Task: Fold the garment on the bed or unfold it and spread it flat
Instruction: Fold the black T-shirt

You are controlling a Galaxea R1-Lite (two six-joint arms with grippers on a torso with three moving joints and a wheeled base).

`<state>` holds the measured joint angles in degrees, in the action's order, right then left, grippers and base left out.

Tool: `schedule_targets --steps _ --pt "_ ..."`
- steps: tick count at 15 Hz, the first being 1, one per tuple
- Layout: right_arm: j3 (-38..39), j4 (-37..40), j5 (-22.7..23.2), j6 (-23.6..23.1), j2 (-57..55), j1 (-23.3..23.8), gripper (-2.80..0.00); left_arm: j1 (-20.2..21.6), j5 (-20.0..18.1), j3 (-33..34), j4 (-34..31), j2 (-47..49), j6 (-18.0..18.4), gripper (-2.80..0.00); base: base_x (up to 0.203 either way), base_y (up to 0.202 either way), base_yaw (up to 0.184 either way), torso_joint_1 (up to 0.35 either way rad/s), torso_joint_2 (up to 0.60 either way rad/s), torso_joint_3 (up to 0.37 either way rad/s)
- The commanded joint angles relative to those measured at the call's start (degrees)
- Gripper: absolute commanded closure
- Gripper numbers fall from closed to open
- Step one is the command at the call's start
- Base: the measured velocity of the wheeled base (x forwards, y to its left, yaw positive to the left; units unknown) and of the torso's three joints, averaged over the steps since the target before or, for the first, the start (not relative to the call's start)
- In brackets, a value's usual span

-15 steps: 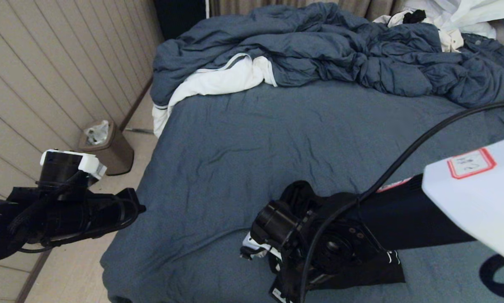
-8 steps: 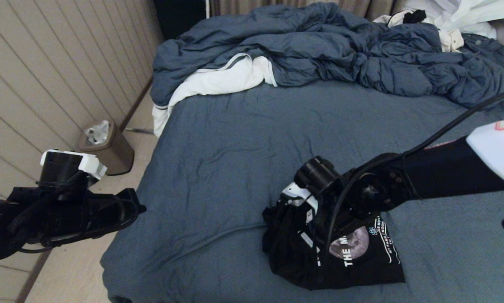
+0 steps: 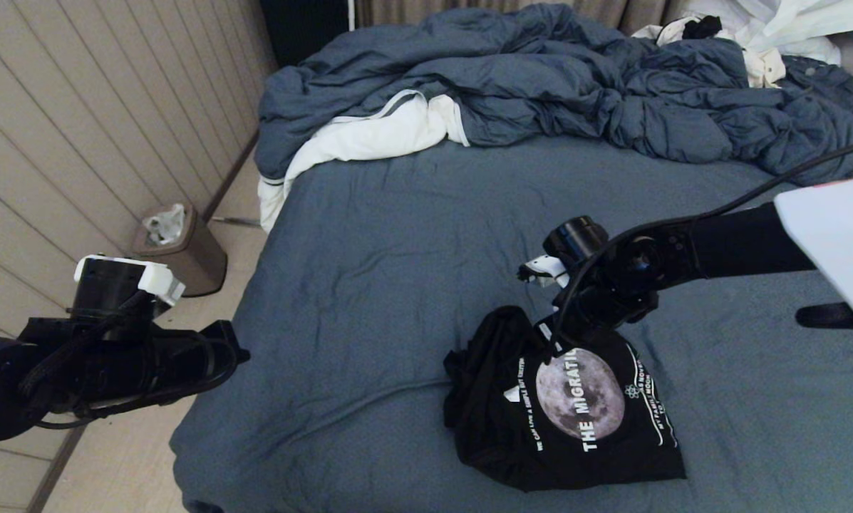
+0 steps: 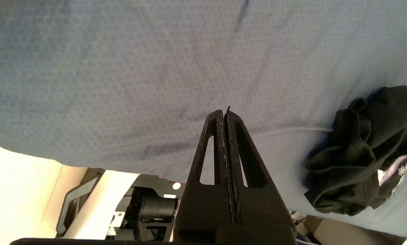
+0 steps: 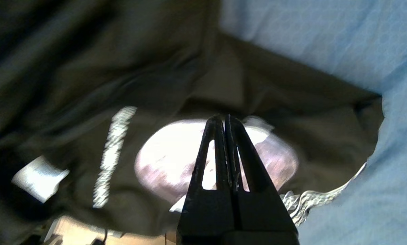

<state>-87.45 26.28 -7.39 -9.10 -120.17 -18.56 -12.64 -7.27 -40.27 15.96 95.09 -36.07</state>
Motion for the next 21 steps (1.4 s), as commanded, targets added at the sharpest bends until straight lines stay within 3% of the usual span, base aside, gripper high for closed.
schedule_targets --steps 1,3,7,13,16,21 --pt "-2.45 0.13 -0.07 -0.24 -4.03 0.93 0.00 0.04 -0.03 0.01 0.13 0.10 -0.23 0.00 0.000 0.000 0.000 0.000 0.00 0.000" --pt "-4.85 0.04 -0.11 -0.17 -6.33 0.02 0.00 -0.01 -0.03 0.01 0.13 0.27 -0.23 0.00 0.000 0.000 0.000 0.000 0.00 0.000" --pt "-12.63 0.35 -3.65 0.43 -10.60 -6.02 0.00 0.07 0.06 0.01 0.13 0.19 -0.23 0.00 0.000 0.000 0.000 0.000 0.00 0.000" --pt "-18.50 0.29 -4.03 1.49 -10.90 -14.67 0.00 0.03 0.02 0.06 0.13 0.01 -0.23 0.00 0.000 0.000 0.000 0.000 0.00 0.000" --pt "-24.06 0.14 -3.95 2.72 -13.21 -17.01 0.00 0.07 0.06 0.10 0.13 -0.31 -0.23 0.00 0.000 0.000 0.000 0.000 0.00 0.000" --pt "-23.84 -0.05 -4.01 5.00 -10.15 -17.37 0.00 0.07 0.06 0.10 0.13 -0.16 -0.23 0.00 0.000 0.000 0.000 0.000 0.00 0.000"
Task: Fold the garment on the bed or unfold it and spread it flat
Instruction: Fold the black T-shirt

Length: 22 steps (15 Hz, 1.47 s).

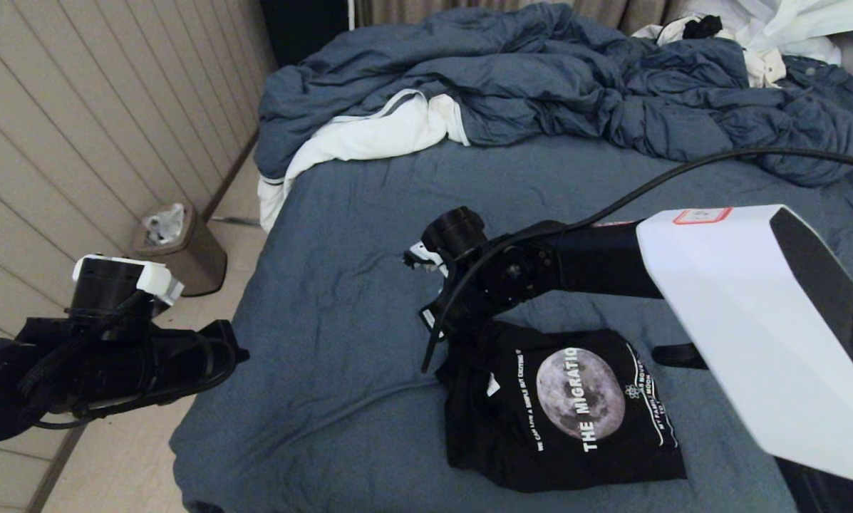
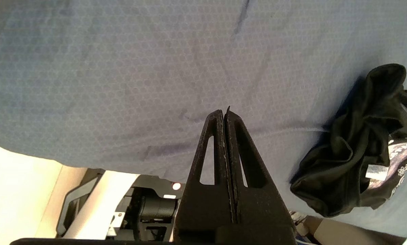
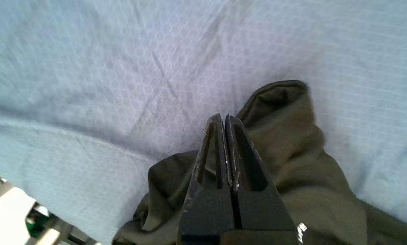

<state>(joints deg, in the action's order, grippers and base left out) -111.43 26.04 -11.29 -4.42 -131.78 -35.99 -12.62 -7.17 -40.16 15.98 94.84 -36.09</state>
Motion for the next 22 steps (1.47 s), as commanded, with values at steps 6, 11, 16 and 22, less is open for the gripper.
schedule_targets --steps 6,11,16,22 --pt "13.79 -0.07 0.25 0.07 8.77 5.71 0.00 -0.04 -0.13 -0.01 0.10 0.25 -0.20 0.00 0.000 0.000 0.000 0.000 0.00 0.000" --pt "25.58 -6.59 0.39 -0.56 11.41 6.53 0.00 -0.04 -0.13 -0.01 0.10 0.34 -0.20 0.00 0.000 0.000 0.000 0.000 0.00 0.000" --pt "27.08 -7.22 0.41 -0.17 8.05 0.85 0.00 0.05 -0.04 -0.01 0.10 -0.01 -0.20 0.00 0.000 0.000 0.000 0.000 0.00 0.000" --pt "22.31 -7.11 0.39 0.18 2.63 -7.43 0.00 0.05 -0.04 -0.01 0.10 -0.10 -0.20 0.00 0.000 0.000 0.000 0.000 0.00 0.000"
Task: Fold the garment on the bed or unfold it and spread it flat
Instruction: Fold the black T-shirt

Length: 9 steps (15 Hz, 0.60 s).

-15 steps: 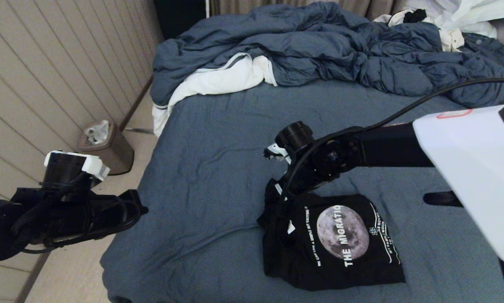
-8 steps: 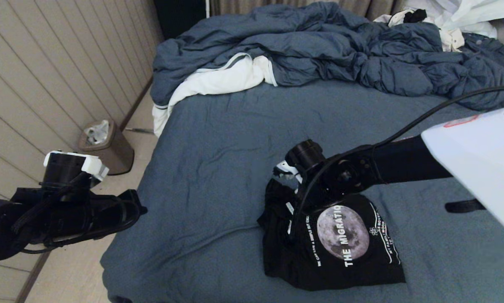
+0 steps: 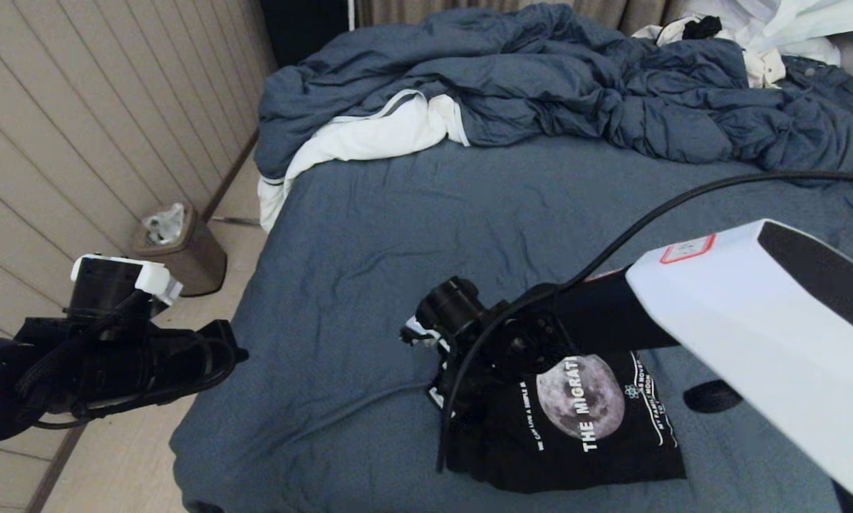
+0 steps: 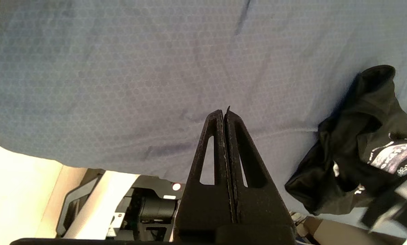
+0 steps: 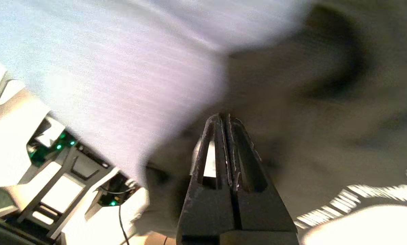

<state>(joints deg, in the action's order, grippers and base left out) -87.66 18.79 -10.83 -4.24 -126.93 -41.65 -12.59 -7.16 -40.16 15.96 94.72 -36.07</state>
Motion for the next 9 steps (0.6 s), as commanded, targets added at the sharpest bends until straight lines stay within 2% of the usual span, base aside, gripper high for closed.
schedule_targets --steps 1,6,9 --pt "-2.84 0.19 -0.07 0.02 -2.78 -2.43 0.00 -0.06 -0.05 -0.01 0.13 0.11 -0.23 0.00 0.000 0.000 0.000 0.000 0.00 0.000" --pt "-6.01 0.30 -0.06 0.17 -2.04 -3.17 0.00 0.02 -0.05 -0.10 0.13 0.55 -0.14 0.00 0.000 0.000 0.000 0.000 0.00 0.000" --pt "-5.88 0.45 -0.16 0.18 3.87 -1.52 0.00 0.02 0.04 0.05 0.13 -0.63 -0.01 0.00 0.000 0.000 0.000 0.000 0.00 0.000"
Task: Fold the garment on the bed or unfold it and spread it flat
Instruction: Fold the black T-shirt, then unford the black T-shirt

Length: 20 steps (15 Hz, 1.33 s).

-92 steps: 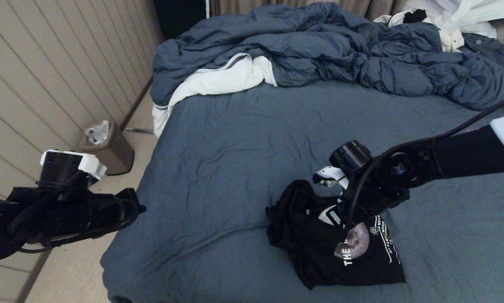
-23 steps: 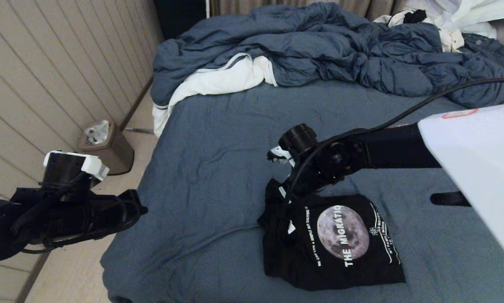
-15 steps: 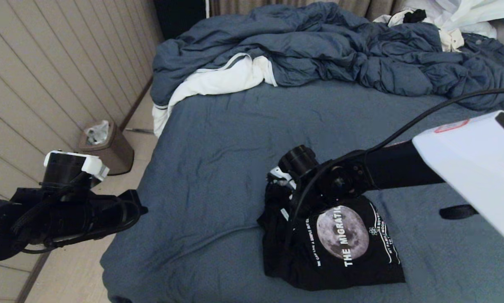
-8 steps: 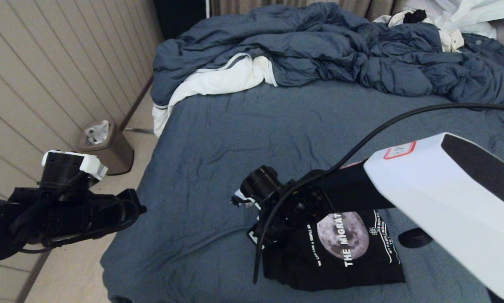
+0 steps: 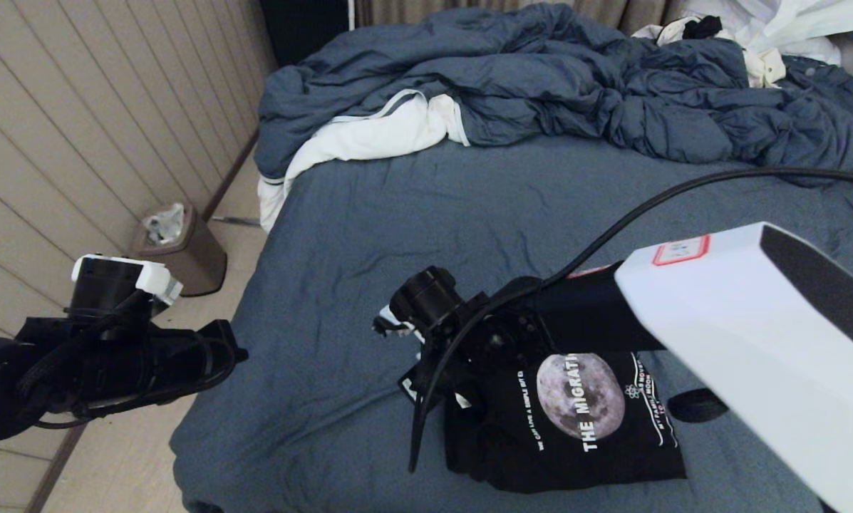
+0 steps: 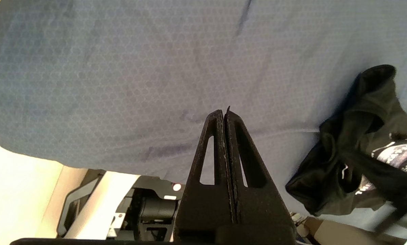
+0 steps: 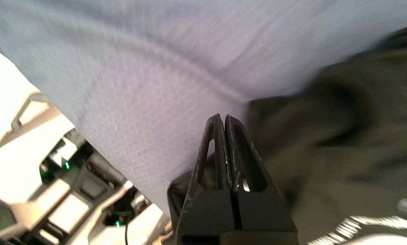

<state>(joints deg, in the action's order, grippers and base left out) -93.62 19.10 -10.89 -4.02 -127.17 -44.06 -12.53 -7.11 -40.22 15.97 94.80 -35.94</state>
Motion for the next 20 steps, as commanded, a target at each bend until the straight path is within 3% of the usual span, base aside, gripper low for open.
schedule_targets --steps 1,4,6,8,11,13,17,20 --pt "0.53 0.22 -0.22 0.03 7.37 2.28 0.00 -0.04 0.03 0.27 0.15 -1.31 0.01 0.00 0.000 0.000 0.000 0.000 0.00 0.000" --pt "5.10 0.24 -0.71 2.47 19.64 7.41 0.00 -0.08 0.55 2.03 1.61 -6.41 0.61 0.00 0.000 0.000 0.000 0.000 0.00 0.000" --pt "11.15 0.16 -0.80 4.25 29.81 12.02 0.00 0.35 3.36 3.14 3.15 -12.41 2.38 0.00 0.000 0.000 0.000 0.000 0.00 0.000" --pt "18.71 0.03 -0.80 5.57 41.02 15.61 0.00 2.50 6.90 5.55 3.60 -21.05 6.74 0.00 0.000 0.000 0.000 0.000 0.00 0.000" --pt "33.26 -0.10 -0.77 7.84 60.89 17.88 0.00 7.09 8.84 12.23 2.29 -36.97 13.58 0.00 0.000 0.000 0.000 0.000 0.00 0.000" --pt "42.60 -0.14 -1.25 9.10 73.54 18.90 0.00 8.90 9.29 14.76 -2.73 -48.12 17.10 0.00 0.000 0.000 0.000 0.000 0.00 0.000" --pt "59.10 -0.24 -5.30 11.55 94.46 25.42 0.00 10.24 9.32 16.46 -22.85 -67.89 21.79 0.00 0.000 0.000 0.000 0.000 0.00 0.000" --pt "71.72 -2.29 -6.73 12.31 104.13 28.91 0.00 10.58 9.62 20.25 -28.15 -77.35 22.99 0.00 0.000 0.000 0.000 0.000 0.00 0.000"
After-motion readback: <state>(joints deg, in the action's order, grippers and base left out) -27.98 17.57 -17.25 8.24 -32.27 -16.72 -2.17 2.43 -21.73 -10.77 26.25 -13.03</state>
